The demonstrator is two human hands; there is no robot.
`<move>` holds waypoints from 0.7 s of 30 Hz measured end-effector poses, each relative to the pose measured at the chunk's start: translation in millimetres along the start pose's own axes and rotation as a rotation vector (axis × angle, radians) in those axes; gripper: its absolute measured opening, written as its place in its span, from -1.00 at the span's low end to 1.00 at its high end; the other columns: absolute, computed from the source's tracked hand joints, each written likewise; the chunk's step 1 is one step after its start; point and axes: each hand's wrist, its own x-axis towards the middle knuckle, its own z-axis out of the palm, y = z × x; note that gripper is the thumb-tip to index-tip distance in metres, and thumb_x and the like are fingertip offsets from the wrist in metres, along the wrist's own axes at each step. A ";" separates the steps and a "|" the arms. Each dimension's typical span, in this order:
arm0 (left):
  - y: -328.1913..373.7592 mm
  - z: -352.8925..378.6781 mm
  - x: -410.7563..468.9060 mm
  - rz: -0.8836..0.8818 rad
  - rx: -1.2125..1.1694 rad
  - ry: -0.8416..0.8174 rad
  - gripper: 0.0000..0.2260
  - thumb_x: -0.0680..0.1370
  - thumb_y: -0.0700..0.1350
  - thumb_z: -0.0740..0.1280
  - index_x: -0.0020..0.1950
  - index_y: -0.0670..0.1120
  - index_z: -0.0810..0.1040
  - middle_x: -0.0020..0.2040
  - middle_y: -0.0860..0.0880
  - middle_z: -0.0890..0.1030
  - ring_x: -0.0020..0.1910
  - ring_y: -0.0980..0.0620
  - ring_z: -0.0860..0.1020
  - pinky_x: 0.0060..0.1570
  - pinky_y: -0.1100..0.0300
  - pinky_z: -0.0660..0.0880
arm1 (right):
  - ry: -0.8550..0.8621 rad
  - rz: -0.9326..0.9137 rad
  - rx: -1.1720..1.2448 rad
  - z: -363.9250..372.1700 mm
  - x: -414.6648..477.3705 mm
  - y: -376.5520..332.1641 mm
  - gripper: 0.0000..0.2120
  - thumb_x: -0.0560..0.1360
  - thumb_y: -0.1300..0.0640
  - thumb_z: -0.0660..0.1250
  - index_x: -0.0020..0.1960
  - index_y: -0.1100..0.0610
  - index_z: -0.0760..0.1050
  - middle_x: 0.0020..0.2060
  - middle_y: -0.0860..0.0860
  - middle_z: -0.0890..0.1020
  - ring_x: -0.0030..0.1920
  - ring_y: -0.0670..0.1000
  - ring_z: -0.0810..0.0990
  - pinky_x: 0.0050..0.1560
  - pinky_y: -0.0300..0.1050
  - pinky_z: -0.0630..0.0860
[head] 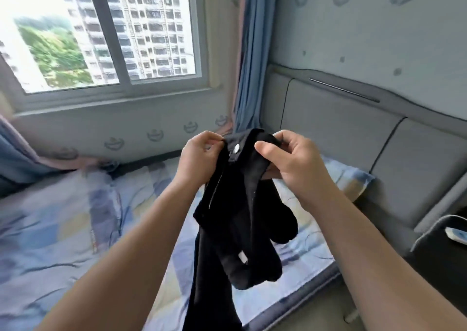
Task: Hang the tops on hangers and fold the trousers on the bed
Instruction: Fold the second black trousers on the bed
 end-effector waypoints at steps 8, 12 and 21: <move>-83.3 -105.4 -54.1 -0.115 -0.096 -0.105 -0.60 0.42 0.30 0.36 0.16 0.13 0.54 0.08 0.12 0.64 0.08 0.10 0.61 0.11 0.15 0.53 | -0.037 0.374 0.198 144.0 80.5 68.4 -0.86 0.57 0.24 0.39 -0.12 0.28 0.50 -0.17 0.27 0.61 -0.16 0.22 0.69 -0.07 0.14 0.69; -131.4 -125.9 -64.0 -0.231 0.290 -0.059 -0.70 0.43 0.06 0.41 0.15 0.19 0.53 0.03 0.22 0.65 0.09 0.15 0.61 0.11 0.03 0.55 | -0.127 0.467 0.277 190.4 91.1 81.4 -0.90 0.58 0.29 0.35 -0.04 0.29 0.45 -0.20 0.29 0.63 -0.21 0.19 0.72 -0.15 0.03 0.68; -174.0 -146.9 -41.3 -0.361 0.443 0.302 -0.68 0.54 -0.28 0.22 0.15 0.03 0.64 0.02 0.00 0.56 0.09 -0.07 0.50 0.18 0.08 0.44 | -0.391 0.244 -0.306 192.5 104.8 130.0 -0.68 0.56 0.05 0.40 0.26 0.08 0.43 0.17 0.05 0.57 0.07 0.02 0.62 -0.02 -0.13 0.57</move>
